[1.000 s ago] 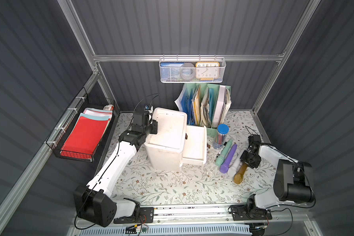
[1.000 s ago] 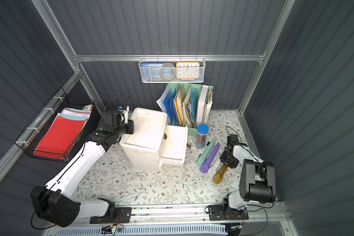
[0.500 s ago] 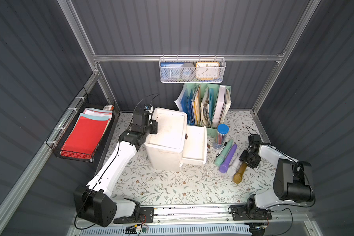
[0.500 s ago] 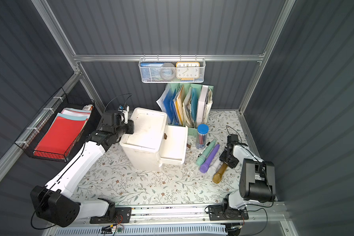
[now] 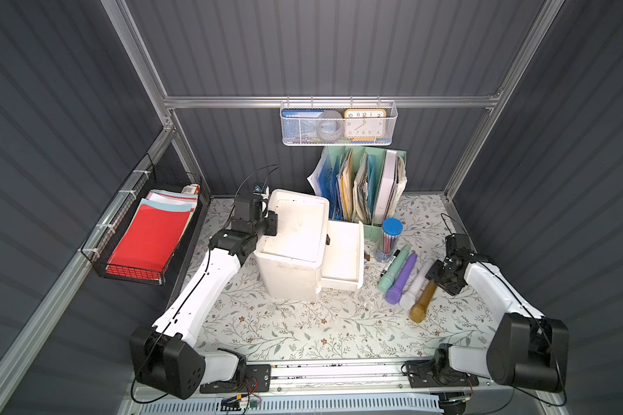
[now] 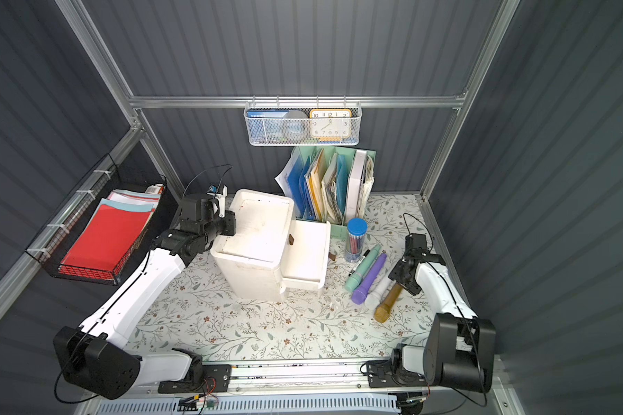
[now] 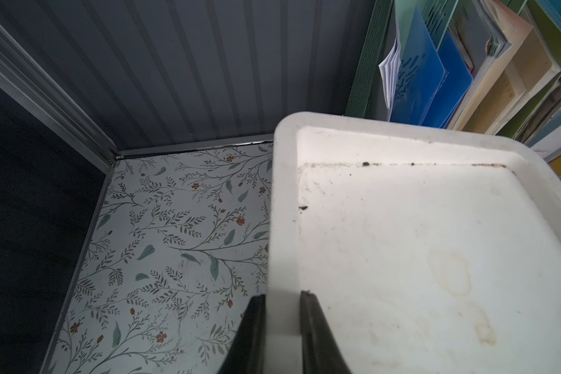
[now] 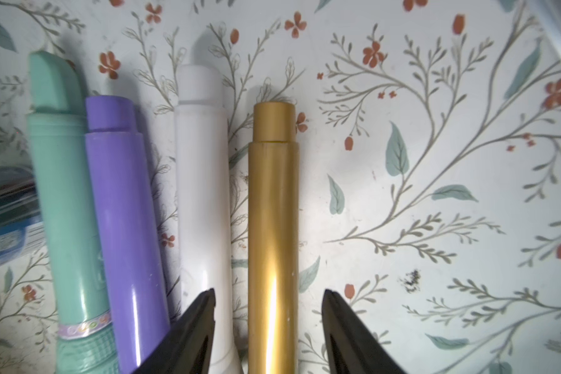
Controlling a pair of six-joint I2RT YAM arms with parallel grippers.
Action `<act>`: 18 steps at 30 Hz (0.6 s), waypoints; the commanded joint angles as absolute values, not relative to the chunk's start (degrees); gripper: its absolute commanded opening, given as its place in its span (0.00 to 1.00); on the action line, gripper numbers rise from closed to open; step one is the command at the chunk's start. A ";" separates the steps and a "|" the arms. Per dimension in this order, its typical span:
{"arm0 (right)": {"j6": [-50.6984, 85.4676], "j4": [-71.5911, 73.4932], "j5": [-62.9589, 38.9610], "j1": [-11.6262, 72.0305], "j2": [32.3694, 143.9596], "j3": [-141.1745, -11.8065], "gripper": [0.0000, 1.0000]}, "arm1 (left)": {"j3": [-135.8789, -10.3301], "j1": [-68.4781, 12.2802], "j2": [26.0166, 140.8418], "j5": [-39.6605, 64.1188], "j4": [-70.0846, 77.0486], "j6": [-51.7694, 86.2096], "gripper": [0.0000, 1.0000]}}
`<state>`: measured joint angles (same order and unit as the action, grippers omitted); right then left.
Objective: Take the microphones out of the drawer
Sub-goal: Place the microphone at the center of the board, then close the drawer in the storage box.
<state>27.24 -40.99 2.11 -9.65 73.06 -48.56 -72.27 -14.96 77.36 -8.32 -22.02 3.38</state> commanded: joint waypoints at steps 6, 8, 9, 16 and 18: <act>31.32 -35.27 -17.07 -9.38 61.57 -49.53 0.46 | -68.22 -15.03 82.44 -5.02 -29.88 4.48 0.01; 33.94 -31.37 -21.03 -8.94 59.41 -48.18 0.28 | -68.12 -15.03 82.36 -5.01 -29.88 4.48 0.01; 35.23 -29.73 -22.45 -8.30 58.58 -47.71 0.19 | -68.14 -15.03 82.44 -5.01 -29.88 4.49 0.01; 38.59 -24.02 -18.76 3.02 58.26 -47.99 0.00 | -68.15 -15.03 82.68 -4.65 -29.80 4.66 0.01; 38.89 -23.13 -17.35 6.32 60.04 -48.72 0.00 | -68.20 -15.03 82.71 -4.48 -29.87 4.66 0.01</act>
